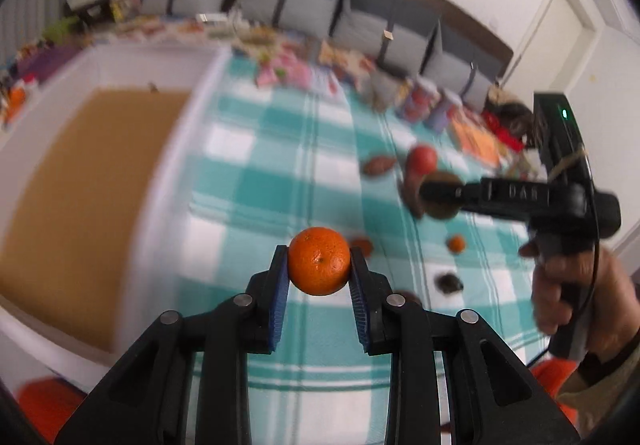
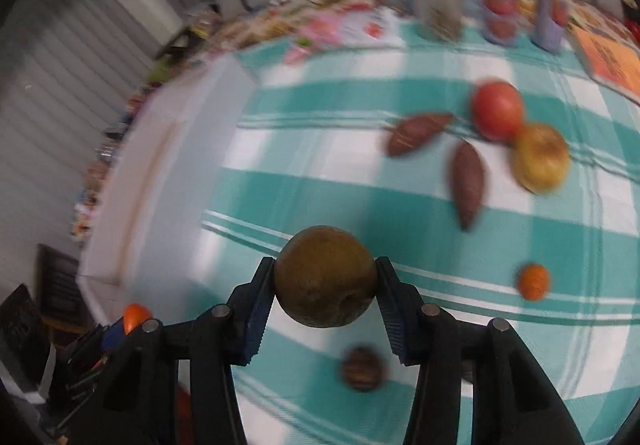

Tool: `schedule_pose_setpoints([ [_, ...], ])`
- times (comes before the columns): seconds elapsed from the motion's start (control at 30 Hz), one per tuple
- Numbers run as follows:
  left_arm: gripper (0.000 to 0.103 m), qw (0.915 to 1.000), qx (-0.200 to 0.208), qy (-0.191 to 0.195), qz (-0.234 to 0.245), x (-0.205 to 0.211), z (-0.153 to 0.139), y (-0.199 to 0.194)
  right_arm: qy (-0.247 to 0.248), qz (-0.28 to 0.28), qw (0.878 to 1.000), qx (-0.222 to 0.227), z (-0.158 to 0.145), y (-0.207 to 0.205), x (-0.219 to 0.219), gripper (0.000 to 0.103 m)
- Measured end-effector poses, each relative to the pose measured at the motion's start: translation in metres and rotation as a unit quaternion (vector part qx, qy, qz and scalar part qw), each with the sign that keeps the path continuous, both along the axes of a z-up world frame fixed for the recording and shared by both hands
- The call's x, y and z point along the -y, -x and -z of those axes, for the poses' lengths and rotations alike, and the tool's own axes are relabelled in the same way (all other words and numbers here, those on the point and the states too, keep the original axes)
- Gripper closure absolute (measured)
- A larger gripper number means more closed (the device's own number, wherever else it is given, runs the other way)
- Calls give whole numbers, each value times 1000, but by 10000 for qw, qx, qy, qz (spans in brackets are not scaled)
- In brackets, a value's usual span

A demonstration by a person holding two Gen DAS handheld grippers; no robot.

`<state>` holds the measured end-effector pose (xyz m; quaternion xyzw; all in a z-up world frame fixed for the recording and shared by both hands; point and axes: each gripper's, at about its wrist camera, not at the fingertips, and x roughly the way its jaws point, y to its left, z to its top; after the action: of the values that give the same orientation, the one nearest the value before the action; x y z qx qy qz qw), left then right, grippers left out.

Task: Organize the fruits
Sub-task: 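Carry both fruits into the white box and open both tools to release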

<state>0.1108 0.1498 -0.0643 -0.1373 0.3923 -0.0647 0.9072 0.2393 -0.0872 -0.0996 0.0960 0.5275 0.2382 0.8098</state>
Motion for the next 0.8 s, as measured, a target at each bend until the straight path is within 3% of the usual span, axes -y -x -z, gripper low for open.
schedule_pose_setpoints([
  [0.07, 74, 9994, 127, -159, -276, -31, -23, 3, -286, -383, 9987, 193, -28, 7, -41, 54],
  [0.13, 74, 9975, 39, -368, -606, -66, -29, 3, -523, -781, 9953, 248, -44, 16, -85, 54],
  [0.23, 74, 9911, -454, -585, -1102, -119, -5, -7, -775, -1401, 9870, 146, -48, 30, -157, 54],
  [0.33, 74, 9802, -989, -859, -1482, -154, 30, -14, -673, -1828, 9808, 26, -36, 42, -220, 54],
  [0.4, 74, 9755, -1226, -841, -1624, -170, 47, -14, -539, -2010, 9780, -172, -17, 45, -255, 54],
  [0.53, 74, 9698, -1457, -805, -1783, -183, 66, -10, 47, -2131, 9766, -281, 14, 52, -293, 54],
  [0.63, 71, 9677, -1493, -823, -1856, -190, 71, -8, 290, -2164, 9757, -155, 20, 57, -306, 53],
  [0.8, 56, 9653, -1358, -980, -2006, -192, 62, 0, 304, -1965, 9800, 62, 14, 51, -308, 48],
])
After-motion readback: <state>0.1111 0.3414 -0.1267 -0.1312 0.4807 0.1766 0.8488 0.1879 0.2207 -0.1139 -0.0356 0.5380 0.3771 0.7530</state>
